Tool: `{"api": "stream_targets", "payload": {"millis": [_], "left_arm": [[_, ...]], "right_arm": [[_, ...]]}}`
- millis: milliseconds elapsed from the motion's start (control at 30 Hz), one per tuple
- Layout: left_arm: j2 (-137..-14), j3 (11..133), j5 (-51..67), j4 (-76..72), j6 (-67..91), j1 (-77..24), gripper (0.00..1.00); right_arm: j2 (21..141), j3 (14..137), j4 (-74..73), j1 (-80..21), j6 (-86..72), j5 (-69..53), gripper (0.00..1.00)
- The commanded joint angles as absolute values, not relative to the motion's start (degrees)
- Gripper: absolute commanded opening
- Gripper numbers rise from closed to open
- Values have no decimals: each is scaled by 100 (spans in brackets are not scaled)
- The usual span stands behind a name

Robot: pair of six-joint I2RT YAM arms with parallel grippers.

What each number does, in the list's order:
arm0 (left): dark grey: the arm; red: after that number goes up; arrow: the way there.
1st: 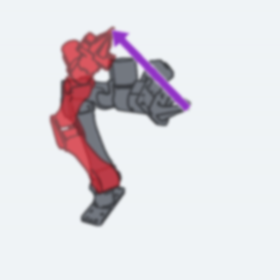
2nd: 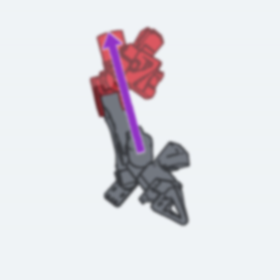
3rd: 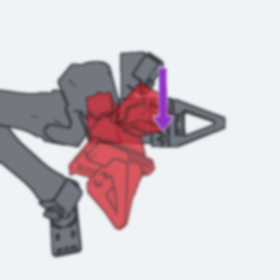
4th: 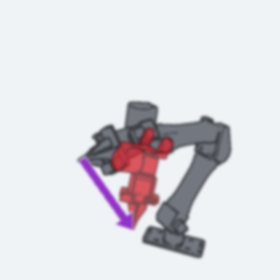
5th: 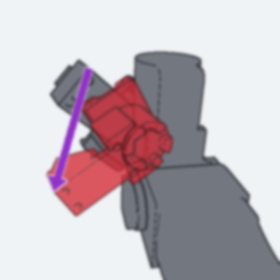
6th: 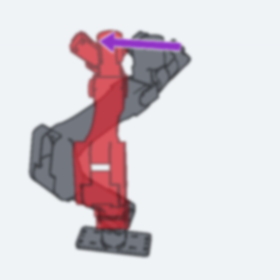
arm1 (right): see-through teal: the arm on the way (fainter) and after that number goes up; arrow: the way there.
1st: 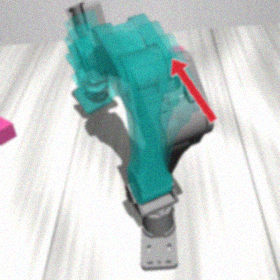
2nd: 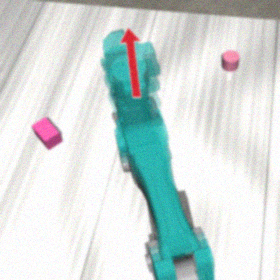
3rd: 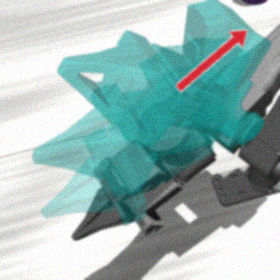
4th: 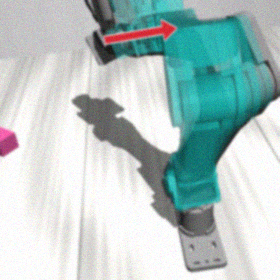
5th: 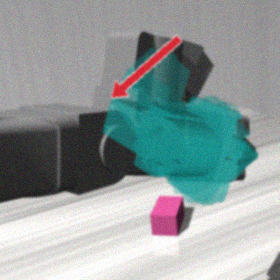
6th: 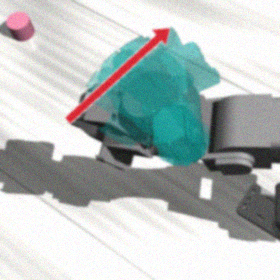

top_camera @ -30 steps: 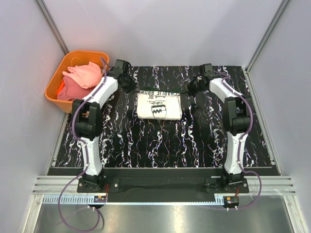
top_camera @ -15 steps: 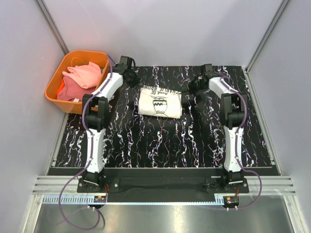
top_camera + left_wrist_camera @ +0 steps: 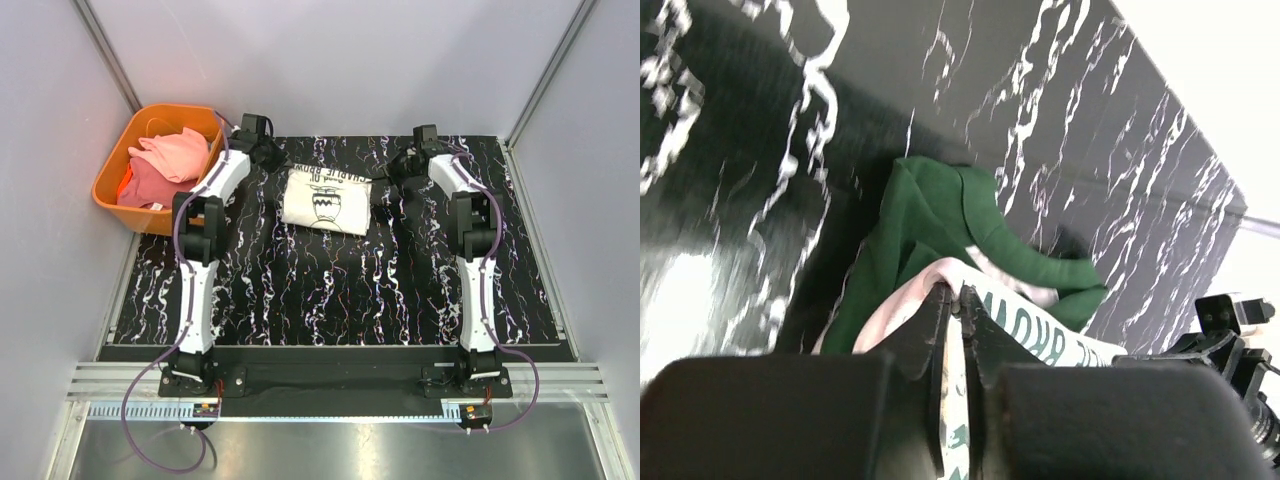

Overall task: Fold and stack the t-shirts
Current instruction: Fold the tshirt

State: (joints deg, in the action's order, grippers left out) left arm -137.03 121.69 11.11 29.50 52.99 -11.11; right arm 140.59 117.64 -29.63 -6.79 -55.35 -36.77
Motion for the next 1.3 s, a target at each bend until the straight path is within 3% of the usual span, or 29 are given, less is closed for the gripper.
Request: {"api": "stream_targets", "payload": {"millis": [0, 133, 167, 200, 300, 433, 633, 833, 1267], "left_arm": [[-14053, 12637, 1099, 2127, 5362, -897, 11], [-14353, 13411, 810, 2373, 4931, -844, 31], [-14300, 13508, 765, 2434, 4835, -809, 49], [-14134, 13526, 712, 2469, 4764, -791, 51], [-13573, 13334, 466, 2654, 4325, -765, 55], [-12693, 12149, 692, 2576, 4096, -765, 64], [-12199, 10233, 2203, 2048, 3464, -861, 74], [-12111, 9660, 2689, 1547, 3085, -1063, 82], [-11971, 8491, 3146, 1284, 2707, -1151, 86]], "right_arm": [[14439, 12347, -2918, -484, -5511, -3709, 15], [15054, 13469, -3014, -378, -5335, -3893, 28], [15134, 13639, -3102, -334, -5248, -3920, 33], [15178, 13754, -3120, -308, -5160, -3963, 48], [15161, 14001, -3190, -167, -4870, -4103, 70], [14942, 13740, -3331, -97, -4474, -4341, 86], [14029, 12168, -3270, -220, -3605, -4500, 96], [13290, 10489, -2278, -246, -3428, -4781, 98], [13096, 9387, -1486, -668, -3551, -4921, 94]]}}
